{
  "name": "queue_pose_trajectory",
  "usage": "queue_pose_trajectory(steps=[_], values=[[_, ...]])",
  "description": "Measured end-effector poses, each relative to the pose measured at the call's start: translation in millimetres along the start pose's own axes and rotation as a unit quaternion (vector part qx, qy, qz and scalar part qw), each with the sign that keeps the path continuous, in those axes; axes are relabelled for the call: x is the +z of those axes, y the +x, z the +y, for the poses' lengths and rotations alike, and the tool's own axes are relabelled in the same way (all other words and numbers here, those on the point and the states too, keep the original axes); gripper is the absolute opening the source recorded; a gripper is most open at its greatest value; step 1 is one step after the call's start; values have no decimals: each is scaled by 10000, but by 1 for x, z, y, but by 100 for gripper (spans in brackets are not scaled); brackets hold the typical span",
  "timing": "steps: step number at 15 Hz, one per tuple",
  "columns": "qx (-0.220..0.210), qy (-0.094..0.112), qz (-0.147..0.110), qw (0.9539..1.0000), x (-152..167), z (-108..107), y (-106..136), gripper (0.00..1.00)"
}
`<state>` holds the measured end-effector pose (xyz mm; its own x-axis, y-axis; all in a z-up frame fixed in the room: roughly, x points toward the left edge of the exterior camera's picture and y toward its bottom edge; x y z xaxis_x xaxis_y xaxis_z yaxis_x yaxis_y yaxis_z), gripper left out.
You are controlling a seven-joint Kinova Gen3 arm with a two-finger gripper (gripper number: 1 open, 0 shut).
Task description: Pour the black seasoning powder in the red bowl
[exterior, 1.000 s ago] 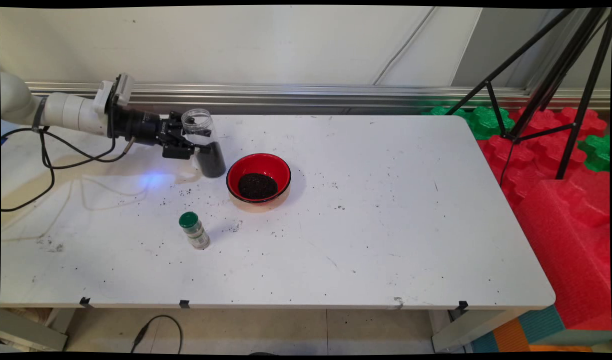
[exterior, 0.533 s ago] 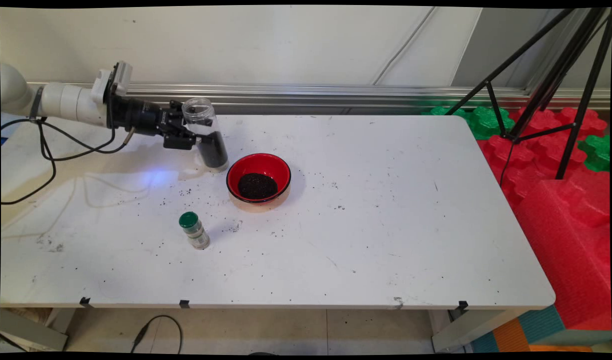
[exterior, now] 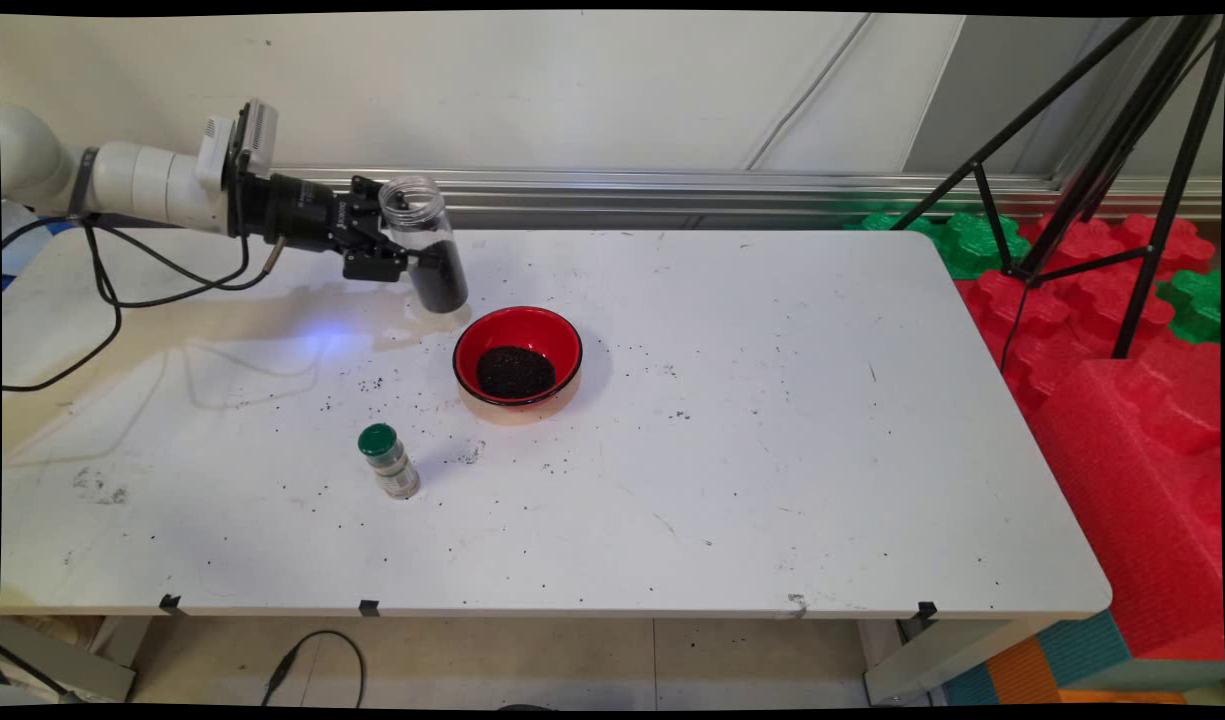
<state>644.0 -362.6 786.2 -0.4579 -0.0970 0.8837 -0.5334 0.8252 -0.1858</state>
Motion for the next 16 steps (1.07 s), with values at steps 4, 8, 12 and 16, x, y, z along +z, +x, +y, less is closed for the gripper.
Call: queue_pose_trajectory(steps=[4, 8, 12, 16], values=[[427, 35, -34, 9991, 10, 2, 11, 0], [1043, 104, -111, 9944, 23, 3, 20, 0], [1684, 198, -213, 9853, 38, 3, 28, 0], [2251, 279, -311, 9734, 49, 4, 33, 0]])
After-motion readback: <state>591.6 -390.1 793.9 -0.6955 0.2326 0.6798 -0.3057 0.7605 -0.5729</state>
